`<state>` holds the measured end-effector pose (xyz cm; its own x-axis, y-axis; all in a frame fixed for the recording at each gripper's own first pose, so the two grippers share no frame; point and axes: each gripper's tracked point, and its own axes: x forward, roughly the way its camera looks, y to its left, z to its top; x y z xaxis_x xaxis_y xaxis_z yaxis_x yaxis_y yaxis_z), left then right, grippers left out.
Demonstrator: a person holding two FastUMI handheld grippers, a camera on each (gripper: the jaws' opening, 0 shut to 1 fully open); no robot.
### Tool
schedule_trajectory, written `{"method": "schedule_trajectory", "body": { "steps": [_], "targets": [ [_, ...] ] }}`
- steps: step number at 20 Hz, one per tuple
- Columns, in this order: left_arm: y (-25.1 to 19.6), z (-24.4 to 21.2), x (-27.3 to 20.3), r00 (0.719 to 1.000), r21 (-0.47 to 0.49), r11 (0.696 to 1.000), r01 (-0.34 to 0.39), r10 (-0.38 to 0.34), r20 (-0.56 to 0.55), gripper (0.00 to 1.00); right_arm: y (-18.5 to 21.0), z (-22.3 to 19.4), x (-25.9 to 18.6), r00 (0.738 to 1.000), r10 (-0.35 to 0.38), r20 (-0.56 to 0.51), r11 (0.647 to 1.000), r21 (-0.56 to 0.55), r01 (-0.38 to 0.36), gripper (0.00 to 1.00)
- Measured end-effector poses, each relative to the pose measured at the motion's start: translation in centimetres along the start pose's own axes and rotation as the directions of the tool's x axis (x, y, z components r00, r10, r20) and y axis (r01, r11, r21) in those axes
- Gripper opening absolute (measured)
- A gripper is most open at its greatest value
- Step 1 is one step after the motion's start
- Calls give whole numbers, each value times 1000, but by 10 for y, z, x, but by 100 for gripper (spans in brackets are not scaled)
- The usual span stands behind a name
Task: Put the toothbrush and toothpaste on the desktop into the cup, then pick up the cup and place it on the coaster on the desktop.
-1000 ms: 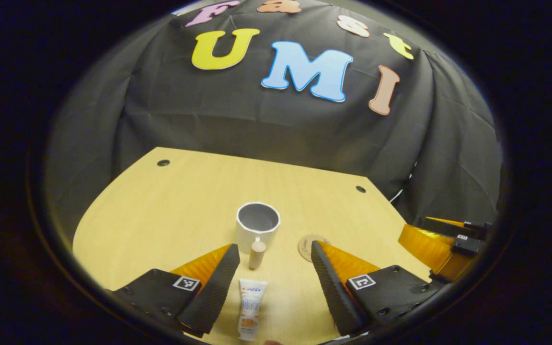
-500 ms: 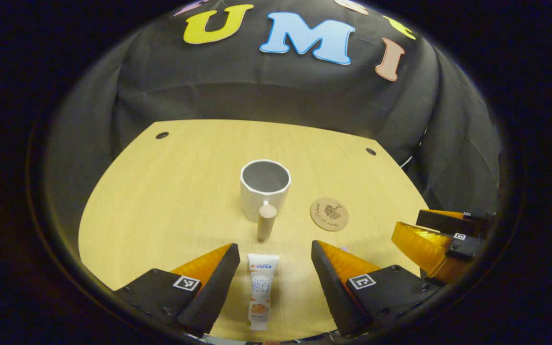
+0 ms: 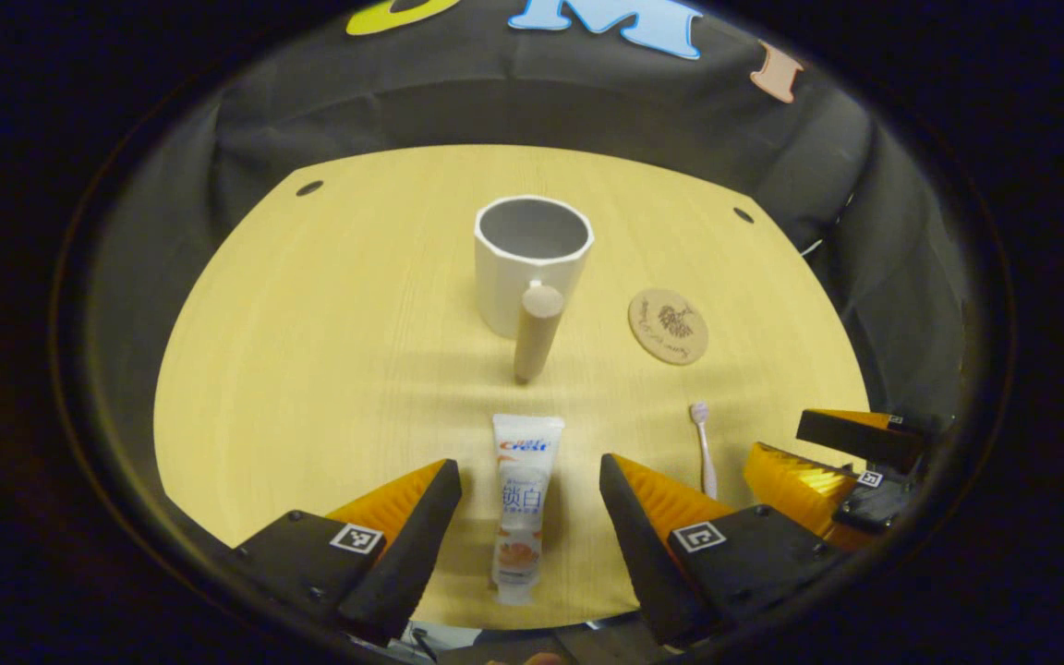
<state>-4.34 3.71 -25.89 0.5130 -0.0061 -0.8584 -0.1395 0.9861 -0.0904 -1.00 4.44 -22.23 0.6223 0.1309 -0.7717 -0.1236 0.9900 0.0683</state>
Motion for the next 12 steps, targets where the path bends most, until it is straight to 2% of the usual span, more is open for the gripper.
{"method": "schedule_trajectory", "body": {
  "steps": [6,7,9,12],
  "targets": [
    [8,-27,20,992,26,999,-23,26,-120,98,4,-37,24,987,15,-161,1000,29,-11,88],
    [10,-30,23,991,29,999,-20,24,-134,95,5,-40,28,984,17,-178,999,34,-11,88],
    [9,-34,26,986,24,1000,-8,12,-165,98,8,-46,34,977,25,-212,999,42,-16,89],
    [9,-38,32,980,29,1000,2,4,-201,95,13,-55,40,963,40,-265,998,57,-26,89]
  ]
}}
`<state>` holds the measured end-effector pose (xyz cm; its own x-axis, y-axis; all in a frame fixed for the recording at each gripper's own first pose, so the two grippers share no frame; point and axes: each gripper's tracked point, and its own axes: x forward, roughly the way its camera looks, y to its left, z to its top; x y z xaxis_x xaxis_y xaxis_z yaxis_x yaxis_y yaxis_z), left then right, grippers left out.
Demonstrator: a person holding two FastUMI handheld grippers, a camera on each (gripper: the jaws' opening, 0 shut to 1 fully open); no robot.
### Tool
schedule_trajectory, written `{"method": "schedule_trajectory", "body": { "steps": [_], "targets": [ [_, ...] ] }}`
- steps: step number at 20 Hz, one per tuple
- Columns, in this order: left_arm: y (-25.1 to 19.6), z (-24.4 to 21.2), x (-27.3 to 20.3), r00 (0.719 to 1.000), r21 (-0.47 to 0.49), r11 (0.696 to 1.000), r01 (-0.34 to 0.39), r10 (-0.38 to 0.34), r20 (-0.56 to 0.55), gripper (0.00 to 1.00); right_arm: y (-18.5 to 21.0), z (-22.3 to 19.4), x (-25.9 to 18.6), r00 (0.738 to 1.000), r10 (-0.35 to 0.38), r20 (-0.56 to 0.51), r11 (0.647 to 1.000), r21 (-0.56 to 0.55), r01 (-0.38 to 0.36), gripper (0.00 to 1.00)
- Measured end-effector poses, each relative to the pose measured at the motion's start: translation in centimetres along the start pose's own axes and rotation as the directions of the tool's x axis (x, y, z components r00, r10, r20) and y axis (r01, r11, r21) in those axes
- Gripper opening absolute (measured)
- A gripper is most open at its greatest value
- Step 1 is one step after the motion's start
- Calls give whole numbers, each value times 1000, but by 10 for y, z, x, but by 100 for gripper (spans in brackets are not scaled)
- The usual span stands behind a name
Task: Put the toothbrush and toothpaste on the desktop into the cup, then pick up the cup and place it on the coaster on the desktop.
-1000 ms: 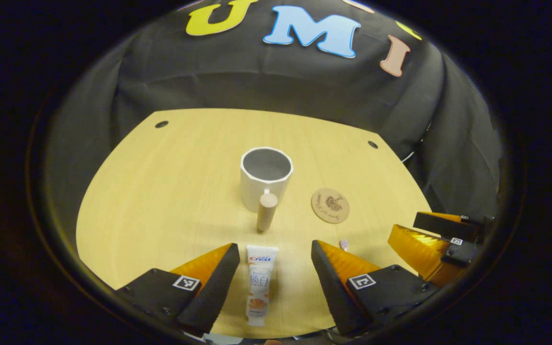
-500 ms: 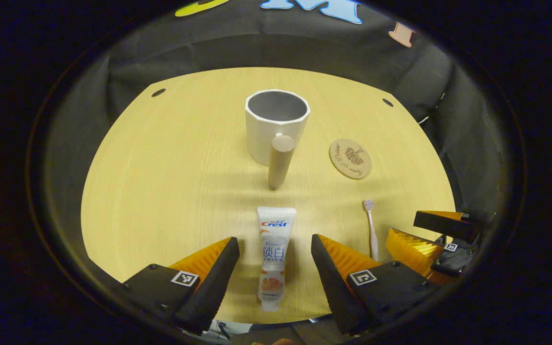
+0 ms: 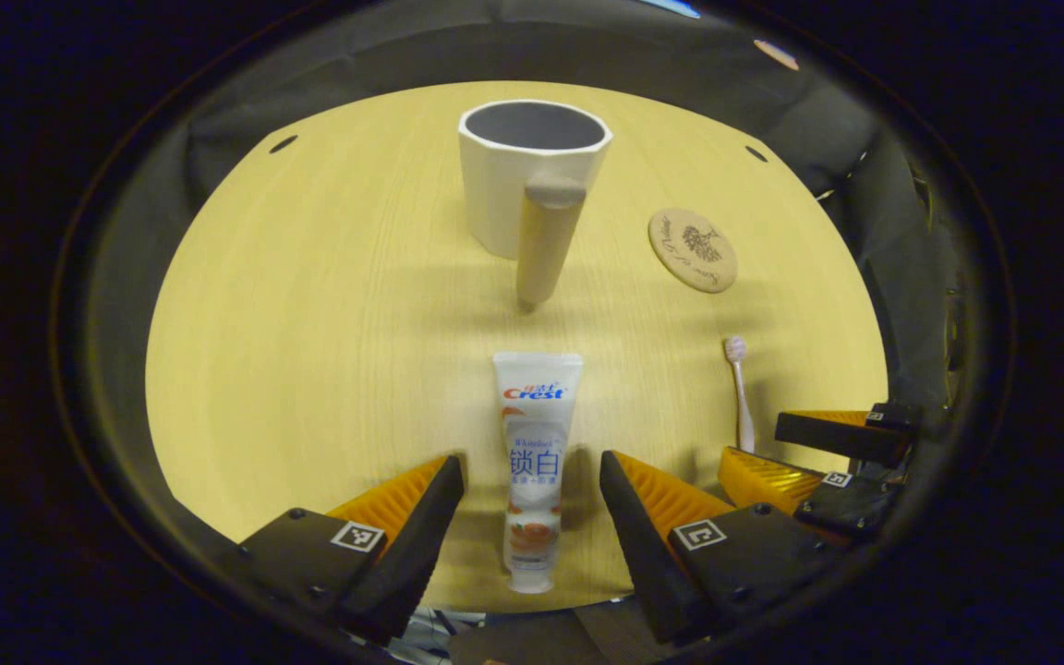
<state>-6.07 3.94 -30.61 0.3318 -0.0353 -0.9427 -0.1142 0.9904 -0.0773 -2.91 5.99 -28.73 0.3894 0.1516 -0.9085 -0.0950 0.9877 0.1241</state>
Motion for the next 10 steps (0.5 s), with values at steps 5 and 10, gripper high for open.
{"method": "schedule_trajectory", "body": {
  "steps": [5,10],
  "targets": [
    [0,-6,5,999,9,1000,13,-13,-40,89,1,-7,11,998,-13,-66,1000,-2,13,80],
    [6,-9,11,998,33,999,-5,6,-58,70,-7,-8,15,993,-69,-93,997,-24,67,71]
  ]
}}
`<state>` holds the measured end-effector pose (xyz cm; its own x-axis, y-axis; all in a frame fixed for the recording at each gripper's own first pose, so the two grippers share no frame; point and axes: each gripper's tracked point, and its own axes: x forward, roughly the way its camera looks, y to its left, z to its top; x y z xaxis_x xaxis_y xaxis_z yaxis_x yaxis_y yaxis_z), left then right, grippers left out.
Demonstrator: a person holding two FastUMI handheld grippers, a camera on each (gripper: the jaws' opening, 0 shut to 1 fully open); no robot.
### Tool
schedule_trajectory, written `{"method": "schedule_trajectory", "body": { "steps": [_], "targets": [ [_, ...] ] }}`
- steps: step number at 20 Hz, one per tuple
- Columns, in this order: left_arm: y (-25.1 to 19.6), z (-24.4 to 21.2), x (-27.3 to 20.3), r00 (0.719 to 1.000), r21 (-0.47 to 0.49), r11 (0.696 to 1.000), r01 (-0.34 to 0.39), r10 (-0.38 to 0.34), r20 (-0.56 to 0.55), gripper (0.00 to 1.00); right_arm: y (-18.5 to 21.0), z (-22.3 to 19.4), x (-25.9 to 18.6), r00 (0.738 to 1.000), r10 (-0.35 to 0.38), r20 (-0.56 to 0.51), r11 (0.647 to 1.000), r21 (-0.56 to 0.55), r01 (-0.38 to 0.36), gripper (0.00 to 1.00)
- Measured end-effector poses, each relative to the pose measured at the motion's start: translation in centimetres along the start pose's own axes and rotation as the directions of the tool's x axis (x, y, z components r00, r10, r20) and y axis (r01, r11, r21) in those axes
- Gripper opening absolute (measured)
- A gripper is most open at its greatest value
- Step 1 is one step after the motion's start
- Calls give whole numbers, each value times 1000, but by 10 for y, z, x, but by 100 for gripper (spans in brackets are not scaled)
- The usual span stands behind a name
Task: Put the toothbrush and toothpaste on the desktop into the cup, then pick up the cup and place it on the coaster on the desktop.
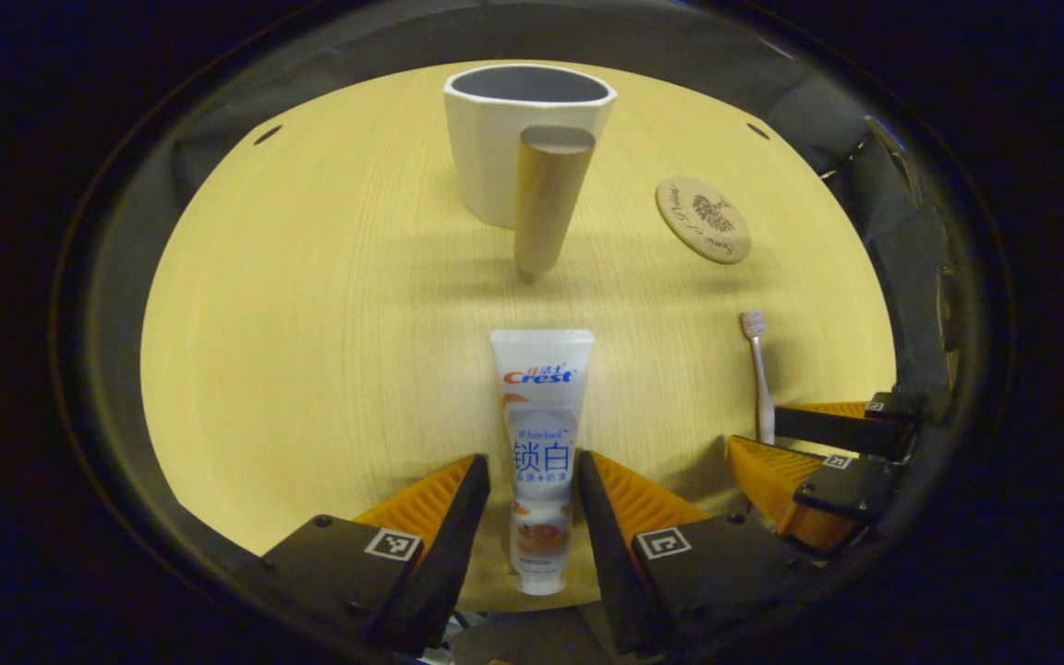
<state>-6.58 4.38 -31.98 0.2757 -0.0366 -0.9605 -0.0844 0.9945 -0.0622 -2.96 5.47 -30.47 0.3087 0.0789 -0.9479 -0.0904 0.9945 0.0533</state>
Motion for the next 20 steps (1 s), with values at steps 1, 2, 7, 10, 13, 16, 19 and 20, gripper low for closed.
{"method": "schedule_trajectory", "body": {
  "steps": [1,2,7,10,13,16,19,20],
  "targets": [
    [-1,-1,-2,1000,5,1000,-5,5,-4,67,-1,-2,1,1000,-7,-11,1000,-5,7,66],
    [0,1,-3,1000,12,1000,-9,9,1,64,-1,-2,0,1000,-6,-13,1000,-11,5,59],
    [2,0,-4,1000,17,1000,-17,17,1,41,-10,-6,-2,998,-35,-43,999,-22,34,33],
    [2,1,-3,1000,25,999,-25,25,4,35,-9,-8,1,999,-21,-30,1000,-11,21,15],
    [3,2,-3,1000,30,999,-17,17,22,35,-9,-10,0,1000,-11,-11,1000,-17,11,10],
    [2,3,-5,998,30,999,-12,11,60,28,-10,-8,-2,999,17,27,1000,3,-17,6],
    [3,6,-7,995,41,999,-9,5,101,21,-11,-7,-4,998,32,56,999,0,-32,5],
    [4,7,-8,993,34,999,-11,7,115,21,-10,-8,-5,997,36,65,999,0,-36,5]
  ]
}}
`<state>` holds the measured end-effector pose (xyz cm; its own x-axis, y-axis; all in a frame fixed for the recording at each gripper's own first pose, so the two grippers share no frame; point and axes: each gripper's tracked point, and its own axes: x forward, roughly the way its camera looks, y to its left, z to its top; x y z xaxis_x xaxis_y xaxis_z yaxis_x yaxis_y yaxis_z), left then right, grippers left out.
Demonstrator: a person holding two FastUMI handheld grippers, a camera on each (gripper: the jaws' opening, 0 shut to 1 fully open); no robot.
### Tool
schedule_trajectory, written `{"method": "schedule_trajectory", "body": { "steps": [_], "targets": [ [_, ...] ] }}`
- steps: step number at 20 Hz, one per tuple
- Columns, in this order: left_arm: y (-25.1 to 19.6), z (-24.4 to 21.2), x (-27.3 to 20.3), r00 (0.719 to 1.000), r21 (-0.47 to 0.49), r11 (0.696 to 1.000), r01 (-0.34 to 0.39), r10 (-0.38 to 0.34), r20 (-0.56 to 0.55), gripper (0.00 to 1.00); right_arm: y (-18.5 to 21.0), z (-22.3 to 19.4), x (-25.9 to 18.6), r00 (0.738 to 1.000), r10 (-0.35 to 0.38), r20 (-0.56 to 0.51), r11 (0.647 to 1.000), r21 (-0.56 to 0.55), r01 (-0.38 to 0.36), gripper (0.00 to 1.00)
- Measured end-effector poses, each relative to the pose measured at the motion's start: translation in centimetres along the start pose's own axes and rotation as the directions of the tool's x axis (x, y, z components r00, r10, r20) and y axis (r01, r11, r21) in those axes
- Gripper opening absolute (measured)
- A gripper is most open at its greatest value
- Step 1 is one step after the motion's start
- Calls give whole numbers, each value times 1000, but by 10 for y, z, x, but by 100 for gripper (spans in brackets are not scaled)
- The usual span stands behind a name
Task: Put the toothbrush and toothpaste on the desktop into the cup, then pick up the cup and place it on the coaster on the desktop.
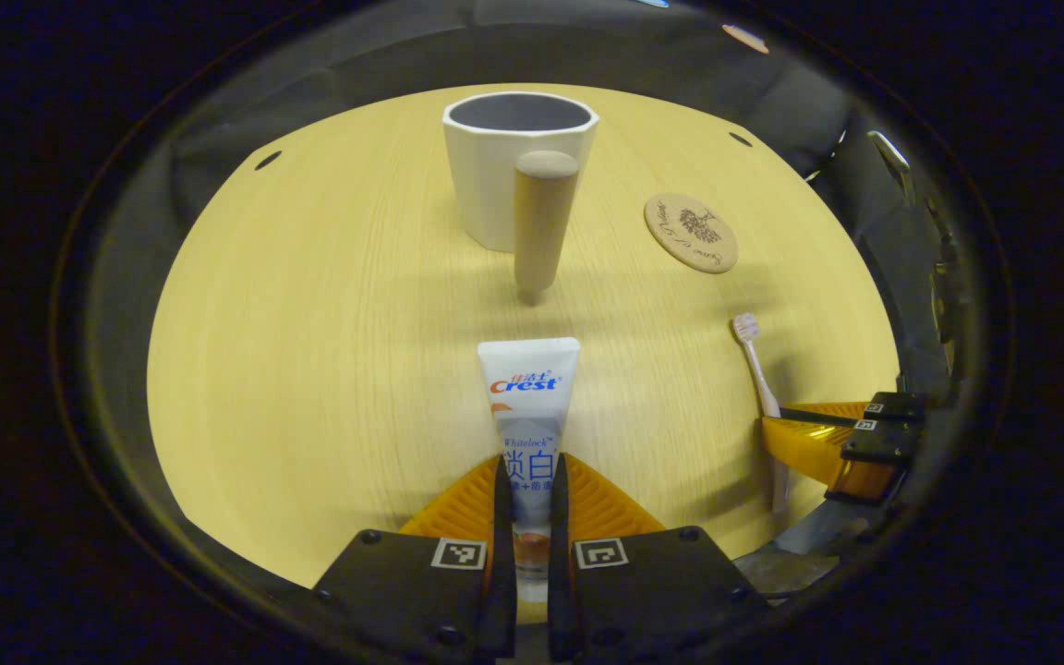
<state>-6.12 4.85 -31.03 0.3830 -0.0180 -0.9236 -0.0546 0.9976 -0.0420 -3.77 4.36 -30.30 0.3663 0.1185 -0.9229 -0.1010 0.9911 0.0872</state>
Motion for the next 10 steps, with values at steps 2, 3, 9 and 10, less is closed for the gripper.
{"method": "schedule_trajectory", "body": {
  "steps": [2,3,9,10],
  "targets": [
    [2,3,-3,1000,-13,1000,-6,6,28,21,1,1,-4,1000,10,22,1000,-7,-9,5],
    [3,3,-5,999,-22,1000,-7,8,35,20,2,2,-8,999,20,33,1000,-8,-20,5],
    [20,12,-20,993,-84,996,-42,51,106,20,11,21,-35,982,104,158,995,-12,-103,5],
    [22,14,-24,992,-95,994,-45,56,117,20,13,26,-40,977,116,178,993,-16,-115,5]
  ]
}}
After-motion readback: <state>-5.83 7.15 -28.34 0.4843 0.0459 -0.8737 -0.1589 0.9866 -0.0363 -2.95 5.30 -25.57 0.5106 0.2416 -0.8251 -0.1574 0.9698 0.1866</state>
